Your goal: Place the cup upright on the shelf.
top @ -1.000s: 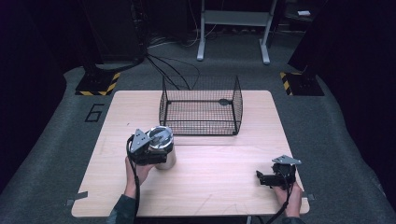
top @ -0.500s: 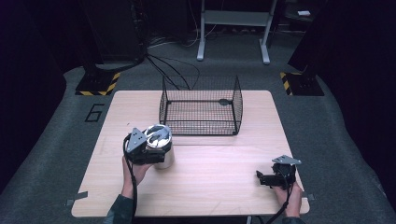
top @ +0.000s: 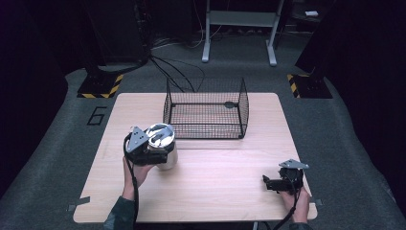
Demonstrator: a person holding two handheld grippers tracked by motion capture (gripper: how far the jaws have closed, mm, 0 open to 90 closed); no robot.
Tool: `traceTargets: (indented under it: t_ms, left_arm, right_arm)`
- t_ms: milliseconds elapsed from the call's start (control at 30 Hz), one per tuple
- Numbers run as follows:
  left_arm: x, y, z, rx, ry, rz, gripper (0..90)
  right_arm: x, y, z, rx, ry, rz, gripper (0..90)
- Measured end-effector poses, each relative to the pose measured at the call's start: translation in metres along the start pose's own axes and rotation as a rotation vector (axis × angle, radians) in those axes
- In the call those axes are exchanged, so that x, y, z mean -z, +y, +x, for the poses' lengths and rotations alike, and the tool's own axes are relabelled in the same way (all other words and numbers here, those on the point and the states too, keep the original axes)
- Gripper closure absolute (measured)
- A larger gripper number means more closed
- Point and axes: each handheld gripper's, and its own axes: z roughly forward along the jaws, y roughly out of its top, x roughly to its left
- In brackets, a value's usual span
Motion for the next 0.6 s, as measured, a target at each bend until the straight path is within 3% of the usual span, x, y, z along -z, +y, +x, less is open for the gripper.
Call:
traceTargets:
  t_ms: [600]
  left_arm:
    - [-0.003, 0.025, 0.004, -0.022, -0.032, -0.004, 3.7]
  right_arm:
    - [0.0, 0.0, 0.0, 0.0, 0.0, 0.0, 0.0]
